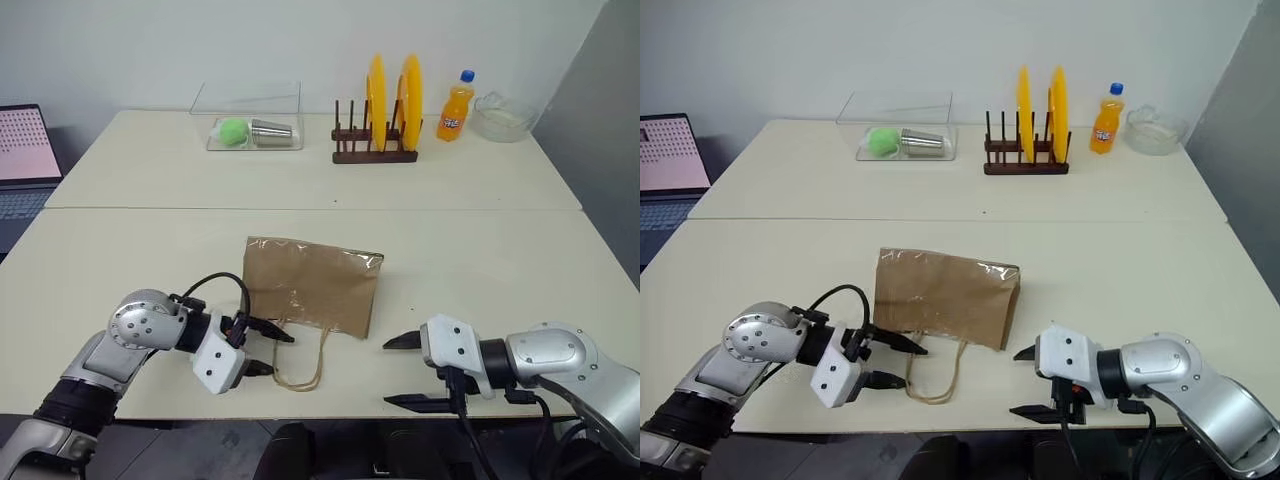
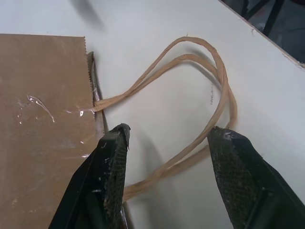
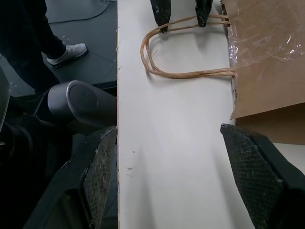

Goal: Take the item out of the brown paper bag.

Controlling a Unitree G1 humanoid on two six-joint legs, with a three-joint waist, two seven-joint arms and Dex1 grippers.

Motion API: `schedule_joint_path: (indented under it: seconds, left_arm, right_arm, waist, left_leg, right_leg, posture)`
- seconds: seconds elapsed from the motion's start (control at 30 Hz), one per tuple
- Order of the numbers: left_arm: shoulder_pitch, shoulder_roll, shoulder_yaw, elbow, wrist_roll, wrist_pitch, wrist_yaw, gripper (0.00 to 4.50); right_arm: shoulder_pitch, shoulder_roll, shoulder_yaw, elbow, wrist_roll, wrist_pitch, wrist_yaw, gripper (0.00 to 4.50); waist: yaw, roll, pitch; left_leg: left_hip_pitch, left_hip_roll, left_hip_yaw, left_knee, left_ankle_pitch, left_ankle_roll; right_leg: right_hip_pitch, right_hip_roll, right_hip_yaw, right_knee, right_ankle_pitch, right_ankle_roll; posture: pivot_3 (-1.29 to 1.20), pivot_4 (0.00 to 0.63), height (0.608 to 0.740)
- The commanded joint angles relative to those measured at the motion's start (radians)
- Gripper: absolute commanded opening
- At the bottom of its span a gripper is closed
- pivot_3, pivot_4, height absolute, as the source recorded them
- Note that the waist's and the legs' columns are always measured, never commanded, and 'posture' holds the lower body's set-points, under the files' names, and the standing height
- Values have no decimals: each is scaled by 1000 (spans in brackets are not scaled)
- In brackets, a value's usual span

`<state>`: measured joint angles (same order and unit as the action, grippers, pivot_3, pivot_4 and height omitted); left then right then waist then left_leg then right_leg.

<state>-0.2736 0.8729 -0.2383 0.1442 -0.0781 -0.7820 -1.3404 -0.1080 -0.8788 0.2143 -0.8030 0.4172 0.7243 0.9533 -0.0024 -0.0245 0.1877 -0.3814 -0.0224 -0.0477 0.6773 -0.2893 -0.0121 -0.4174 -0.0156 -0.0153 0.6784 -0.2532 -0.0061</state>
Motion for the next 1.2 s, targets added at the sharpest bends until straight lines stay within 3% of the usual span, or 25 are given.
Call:
schedule_joint_path:
  seconds: [0.03, 0.2, 0.37, 0.47, 0.7, 0.93, 1.2]
  left_arm:
    - [-19, -23, -22, 20, 43, -57, 43, 2706]
    - [-48, -53, -42, 59, 96, -102, 100, 2706]
    - [-57, -63, -50, 44, 46, -87, 117, 2706]
    - [-46, -45, -49, -1, -36, -30, 93, 2138]
    - [-36, -26, -24, -157, -170, 264, 84, 34]
    - [-125, -73, 40, -312, -322, 723, 190, 34]
    - [-163, -108, 86, -352, -352, 883, 193, 34]
  right_arm:
    - [1, -2, -17, -40, 16, -9, -14, 3629]
    - [8, -3, -22, -49, 24, -4, -25, 3629]
    - [21, -8, -32, -57, 32, -9, -29, 3629]
    - [32, -10, -36, -55, 21, -43, -30, 3676]
    - [27, 5, -7, -18, -60, -182, -37, 3676]
    - [-2, -18, 86, 112, -303, -532, 12, 3676]
    - [-74, 85, 198, 278, -583, -841, -60, 3676]
  waist:
    - [0, 0, 0]
    - [1, 0, 0]
    - [0, 0, 0]
    - [0, 0, 0]
    - [0, 0, 0]
    - [-1, 0, 0]
    - [-5, 0, 0]
  left_leg:
    - [0, 0, 0, 0, 0, 0]
    - [0, 0, 0, 0, 0, 0]
    - [1, 0, 0, 0, 0, 0]
    - [1, 0, -1, 0, 0, 0]
    - [1, 0, -1, 0, 0, 0]
    - [1, 0, -2, 1, 0, 0]
    - [2, 0, -2, 1, 0, 0]
  right_leg:
    - [0, 0, 0, 0, 0, 0]
    - [0, 0, 0, 0, 0, 0]
    - [2, 0, 0, 0, 0, 0]
    - [2, 0, -1, 0, 0, 0]
    - [2, 0, -1, 0, 0, 0]
    - [3, 1, -1, 0, 0, 1]
    - [3, 2, 1, 0, -1, 1]
  posture:
    - [0, 150, 740]
    - [0, 150, 740]
    - [0, 150, 740]
    - [0, 150, 740]
    - [0, 150, 740]
    - [0, 150, 740]
    - [0, 150, 740]
